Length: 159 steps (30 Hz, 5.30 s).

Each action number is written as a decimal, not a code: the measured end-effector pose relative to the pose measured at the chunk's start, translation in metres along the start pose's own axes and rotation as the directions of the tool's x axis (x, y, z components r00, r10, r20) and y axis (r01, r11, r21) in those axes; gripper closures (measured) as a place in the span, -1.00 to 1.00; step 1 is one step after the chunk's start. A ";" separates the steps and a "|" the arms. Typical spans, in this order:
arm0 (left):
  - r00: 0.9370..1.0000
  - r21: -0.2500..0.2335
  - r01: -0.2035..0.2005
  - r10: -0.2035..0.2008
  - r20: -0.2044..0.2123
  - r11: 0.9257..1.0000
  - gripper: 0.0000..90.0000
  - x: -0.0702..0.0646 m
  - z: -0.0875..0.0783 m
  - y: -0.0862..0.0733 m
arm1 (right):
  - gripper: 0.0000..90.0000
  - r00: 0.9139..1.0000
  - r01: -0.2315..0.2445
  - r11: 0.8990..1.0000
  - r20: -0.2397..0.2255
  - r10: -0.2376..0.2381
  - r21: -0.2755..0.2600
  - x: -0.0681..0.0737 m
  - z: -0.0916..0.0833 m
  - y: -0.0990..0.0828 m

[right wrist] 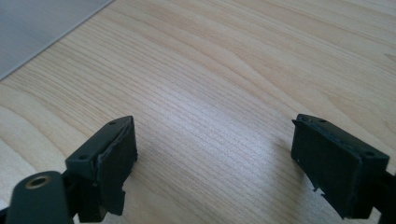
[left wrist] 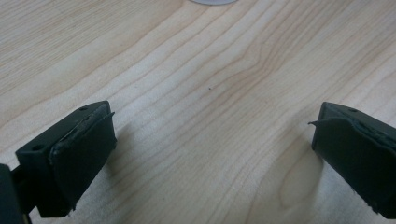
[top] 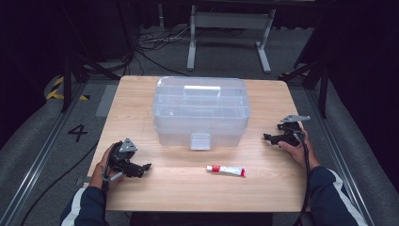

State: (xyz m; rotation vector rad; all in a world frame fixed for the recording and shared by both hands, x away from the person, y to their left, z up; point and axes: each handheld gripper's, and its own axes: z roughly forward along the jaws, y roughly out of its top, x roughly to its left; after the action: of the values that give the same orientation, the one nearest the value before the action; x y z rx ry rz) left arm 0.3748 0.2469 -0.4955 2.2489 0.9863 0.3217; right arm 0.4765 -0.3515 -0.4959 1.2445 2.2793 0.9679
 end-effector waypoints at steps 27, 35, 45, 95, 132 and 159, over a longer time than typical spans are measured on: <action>1.000 0.000 -0.007 0.007 0.008 1.000 -0.99 0.001 -0.008 -0.009 | -0.54 0.998 0.063 0.997 -0.018 -0.062 0.049 0.010 -0.009 0.013; 1.000 -0.001 -0.006 0.006 0.008 1.000 -0.99 0.001 -0.008 -0.009 | -0.47 0.995 0.093 0.996 -0.032 -0.092 0.007 0.023 -0.025 0.027; 1.000 -0.002 0.003 -0.003 -0.003 1.000 -0.99 0.000 -0.008 -0.009 | -0.40 0.990 0.137 0.986 -0.021 -0.139 -0.092 0.038 -0.054 0.045; 0.999 -0.101 0.013 -0.017 -0.038 0.995 -0.63 -0.001 0.009 0.052 | -0.14 0.896 0.387 0.899 -0.147 -0.419 -0.207 0.142 -0.062 0.209; 0.999 -0.154 -0.048 0.051 0.017 0.987 -0.62 -0.021 0.014 0.090 | 0.65 0.861 0.477 0.871 -0.138 -0.490 -0.117 0.163 -0.040 0.218; 0.997 -0.224 -0.074 0.080 0.017 0.972 -0.15 -0.033 -0.027 0.076 | 0.62 0.872 0.447 0.883 -0.151 -0.466 -0.139 0.153 -0.056 0.224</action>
State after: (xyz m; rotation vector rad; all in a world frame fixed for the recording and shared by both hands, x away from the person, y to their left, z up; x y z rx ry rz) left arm 0.3830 0.1974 -0.4240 2.0838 0.8084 0.4156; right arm 0.4913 -0.1612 -0.2953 0.5435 2.4627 1.0258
